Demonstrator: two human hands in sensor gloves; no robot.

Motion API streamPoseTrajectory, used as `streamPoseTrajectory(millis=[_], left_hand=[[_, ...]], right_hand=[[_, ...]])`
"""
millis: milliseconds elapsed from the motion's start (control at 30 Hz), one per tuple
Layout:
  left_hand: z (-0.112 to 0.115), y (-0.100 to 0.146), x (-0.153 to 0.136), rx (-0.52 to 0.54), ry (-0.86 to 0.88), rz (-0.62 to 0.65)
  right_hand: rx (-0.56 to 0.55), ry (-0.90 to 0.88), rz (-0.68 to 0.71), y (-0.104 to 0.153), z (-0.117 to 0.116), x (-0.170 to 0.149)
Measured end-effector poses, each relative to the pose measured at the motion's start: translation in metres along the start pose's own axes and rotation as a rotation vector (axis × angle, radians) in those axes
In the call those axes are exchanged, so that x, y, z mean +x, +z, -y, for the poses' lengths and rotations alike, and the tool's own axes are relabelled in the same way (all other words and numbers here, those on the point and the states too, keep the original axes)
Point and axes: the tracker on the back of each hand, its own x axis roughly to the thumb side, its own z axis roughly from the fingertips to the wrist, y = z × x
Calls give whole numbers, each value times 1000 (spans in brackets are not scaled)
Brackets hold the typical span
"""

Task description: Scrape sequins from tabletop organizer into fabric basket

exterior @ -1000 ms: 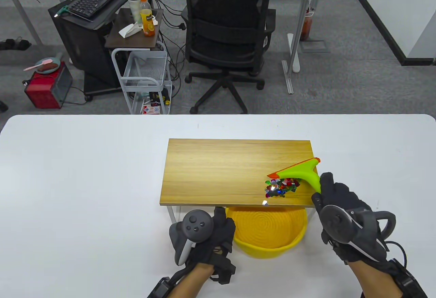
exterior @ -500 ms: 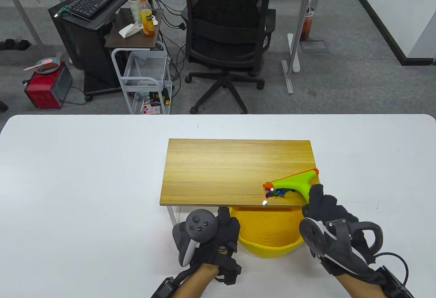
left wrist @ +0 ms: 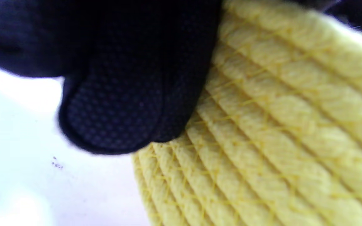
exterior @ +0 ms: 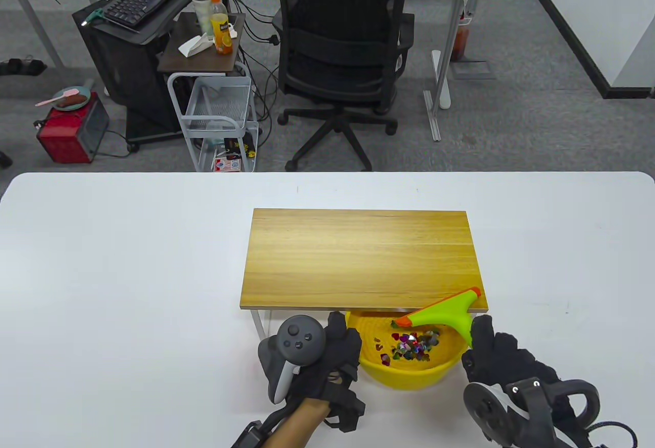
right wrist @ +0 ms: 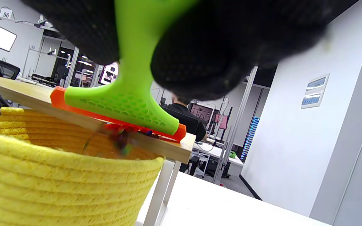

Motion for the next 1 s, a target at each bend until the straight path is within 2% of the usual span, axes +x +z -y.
streamPoseTrajectory(millis=[200, 400, 567, 1000], left_hand=[[0, 1, 0, -2, 0, 1], [0, 1, -1, -10, 8, 3], [1, 2, 0, -12, 13, 3], [1, 4, -1, -5, 20, -5]], right_hand=[[-54, -11, -51, -14, 5, -16], [-3, 1, -91, -26, -9, -28], [42, 13, -84, -21, -16, -30], [72, 19, -62, -1, -4, -28]])
